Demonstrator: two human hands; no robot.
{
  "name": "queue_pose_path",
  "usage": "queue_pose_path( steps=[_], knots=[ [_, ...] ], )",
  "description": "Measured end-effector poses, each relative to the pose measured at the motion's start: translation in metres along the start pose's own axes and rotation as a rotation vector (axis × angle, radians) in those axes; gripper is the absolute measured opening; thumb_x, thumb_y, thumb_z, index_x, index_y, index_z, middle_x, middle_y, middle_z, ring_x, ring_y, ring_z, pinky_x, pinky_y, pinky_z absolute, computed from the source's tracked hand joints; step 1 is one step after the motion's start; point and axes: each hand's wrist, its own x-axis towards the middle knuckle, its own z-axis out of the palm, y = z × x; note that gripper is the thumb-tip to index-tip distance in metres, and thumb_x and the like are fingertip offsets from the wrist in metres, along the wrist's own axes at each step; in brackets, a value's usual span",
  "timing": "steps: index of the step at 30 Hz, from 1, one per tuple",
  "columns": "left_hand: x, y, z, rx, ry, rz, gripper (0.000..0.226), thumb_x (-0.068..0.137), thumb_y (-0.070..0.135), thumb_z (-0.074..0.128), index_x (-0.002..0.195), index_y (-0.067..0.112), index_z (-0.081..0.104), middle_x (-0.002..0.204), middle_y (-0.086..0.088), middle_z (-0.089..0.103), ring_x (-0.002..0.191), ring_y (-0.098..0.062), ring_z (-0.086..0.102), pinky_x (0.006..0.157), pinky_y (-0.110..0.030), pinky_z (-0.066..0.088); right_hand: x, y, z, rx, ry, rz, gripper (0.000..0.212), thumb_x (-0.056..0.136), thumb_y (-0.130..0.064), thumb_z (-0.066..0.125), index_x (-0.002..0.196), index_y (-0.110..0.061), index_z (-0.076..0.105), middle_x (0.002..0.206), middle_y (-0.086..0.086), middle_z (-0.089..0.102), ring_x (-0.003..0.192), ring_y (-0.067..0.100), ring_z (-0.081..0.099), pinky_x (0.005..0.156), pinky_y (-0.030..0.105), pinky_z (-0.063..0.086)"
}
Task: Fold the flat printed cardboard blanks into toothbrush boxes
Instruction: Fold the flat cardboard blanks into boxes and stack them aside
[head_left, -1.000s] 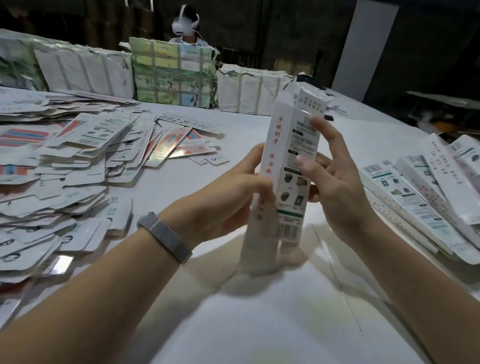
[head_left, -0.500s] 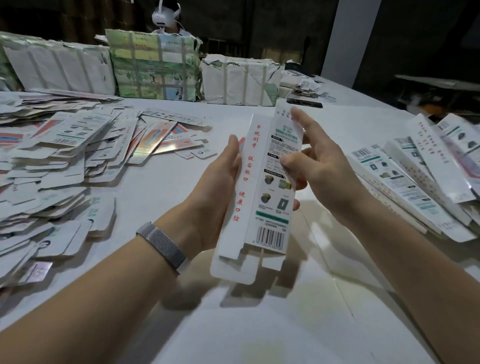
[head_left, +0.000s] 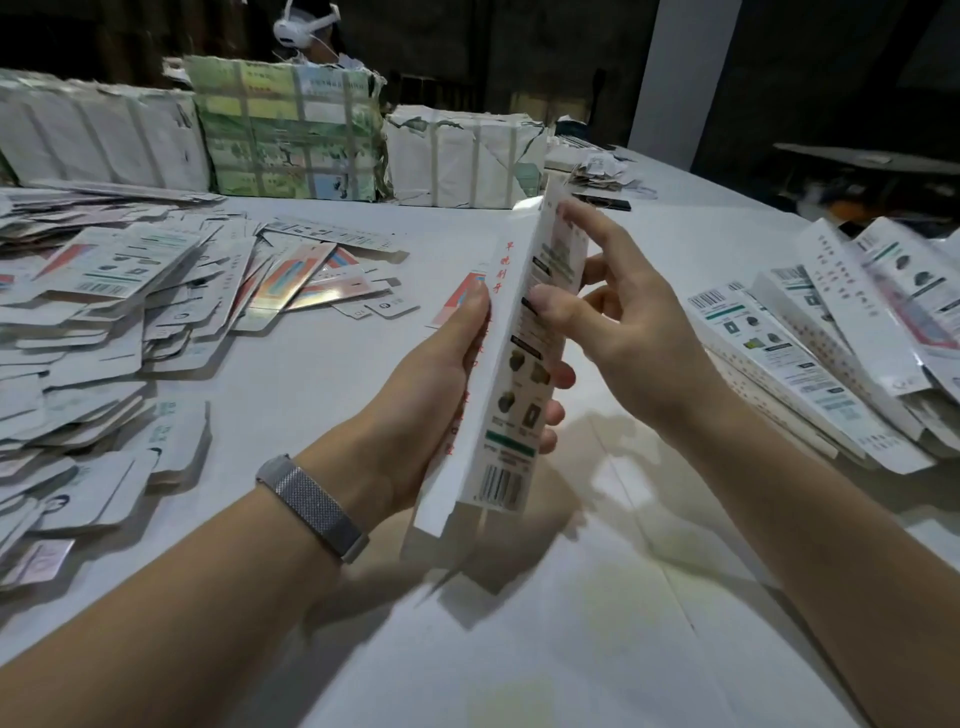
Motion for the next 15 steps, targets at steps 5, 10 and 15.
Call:
queue_pose_path(
  steps=[5,10,15],
  knots=[
    [0.005,0.004,0.003,0.169,0.089,0.121,0.044,0.101,0.042,0.046,0.139,0.020,0.049,0.085,-0.010,0.064,0.062,-0.013,0.066,0.061,-0.026,0.058,0.002,0.005,0.004,0.106,-0.028,0.050,0.061,0.086,-0.047,0.056,0.144,-0.037,0.043,0.100,-0.008,0.062,0.077,0.003,0.060,0.065,0.018,0.046],
    [0.005,0.000,0.002,0.129,0.035,0.126,0.066,0.082,0.046,0.071,0.137,0.043,0.034,0.104,0.001,0.072,0.084,-0.015,0.072,0.070,-0.045,0.060,0.002,0.007,0.009,0.284,-0.086,0.064,0.055,0.090,-0.035,0.057,0.144,-0.027,0.047,0.088,-0.012,0.060,0.076,0.002,0.059,0.059,0.019,0.048],
    [0.009,-0.005,0.000,0.222,0.138,0.290,0.070,0.075,0.035,0.076,0.132,0.023,0.037,0.108,-0.001,0.071,0.089,-0.016,0.073,0.072,-0.024,0.056,0.001,0.005,0.009,0.433,-0.151,0.102,0.050,0.091,-0.026,0.051,0.139,-0.038,0.045,0.078,-0.005,0.058,0.070,0.009,0.056,0.055,0.023,0.042]
  ],
)
